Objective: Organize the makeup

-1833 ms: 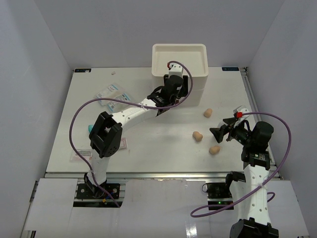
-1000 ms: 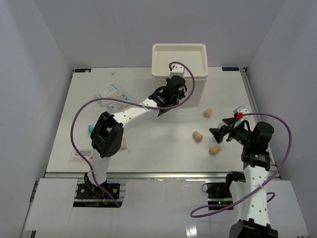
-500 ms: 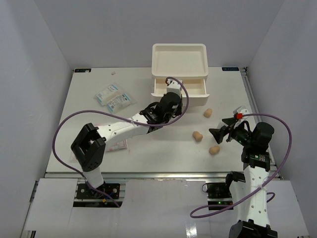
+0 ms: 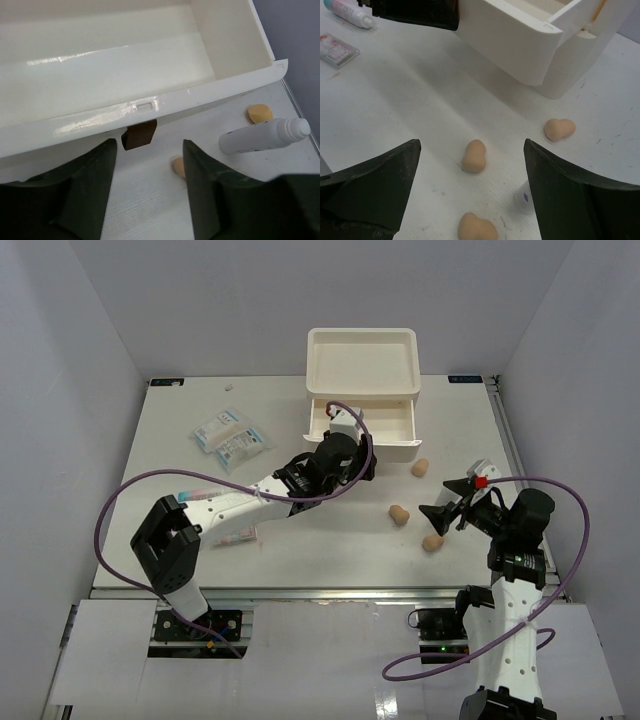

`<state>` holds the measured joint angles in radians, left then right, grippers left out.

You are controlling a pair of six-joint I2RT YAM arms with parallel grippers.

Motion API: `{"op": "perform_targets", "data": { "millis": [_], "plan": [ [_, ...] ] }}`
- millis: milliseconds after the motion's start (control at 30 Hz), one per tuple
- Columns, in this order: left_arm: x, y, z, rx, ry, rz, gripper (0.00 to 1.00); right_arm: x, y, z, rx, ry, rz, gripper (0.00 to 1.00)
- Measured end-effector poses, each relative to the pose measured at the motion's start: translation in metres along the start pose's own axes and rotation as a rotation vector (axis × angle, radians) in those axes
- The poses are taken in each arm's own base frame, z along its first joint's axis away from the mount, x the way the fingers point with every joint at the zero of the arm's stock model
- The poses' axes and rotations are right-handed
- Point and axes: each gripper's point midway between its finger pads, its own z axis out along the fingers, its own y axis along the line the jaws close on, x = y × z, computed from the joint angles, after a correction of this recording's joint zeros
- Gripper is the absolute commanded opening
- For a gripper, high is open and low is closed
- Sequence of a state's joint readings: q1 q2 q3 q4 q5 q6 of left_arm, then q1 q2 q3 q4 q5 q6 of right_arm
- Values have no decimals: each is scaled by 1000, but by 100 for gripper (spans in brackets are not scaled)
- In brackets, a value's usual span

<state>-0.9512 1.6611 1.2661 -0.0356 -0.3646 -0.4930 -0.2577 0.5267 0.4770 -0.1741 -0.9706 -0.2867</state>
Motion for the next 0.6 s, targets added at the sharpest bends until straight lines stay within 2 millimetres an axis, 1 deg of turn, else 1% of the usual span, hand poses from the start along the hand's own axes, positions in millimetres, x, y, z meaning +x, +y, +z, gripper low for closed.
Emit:
{"op": "perform_targets", "data": {
  "millis": [133,233,367,433,533,600],
  "plan": [
    [-14,-7,-13,36,-22,-12,83,0,8,0,-50,-8,-38,91],
    [-27,-11,-33,85,-41,-11,86,3,12,0,-77,-2,-47,92],
    [-37,-20,-69,195,-50,11,86,11,13,0,-100,22,-46,95],
    [-41,-23,-89,251,-58,29,87,12,13,-1,-108,43,-51,98],
    [-44,-21,-119,319,-81,69,89,4,9,-4,-111,74,-97,99],
    [-44,-15,-137,341,-99,96,90,-2,5,-6,-100,94,-145,99]
  ]
}}
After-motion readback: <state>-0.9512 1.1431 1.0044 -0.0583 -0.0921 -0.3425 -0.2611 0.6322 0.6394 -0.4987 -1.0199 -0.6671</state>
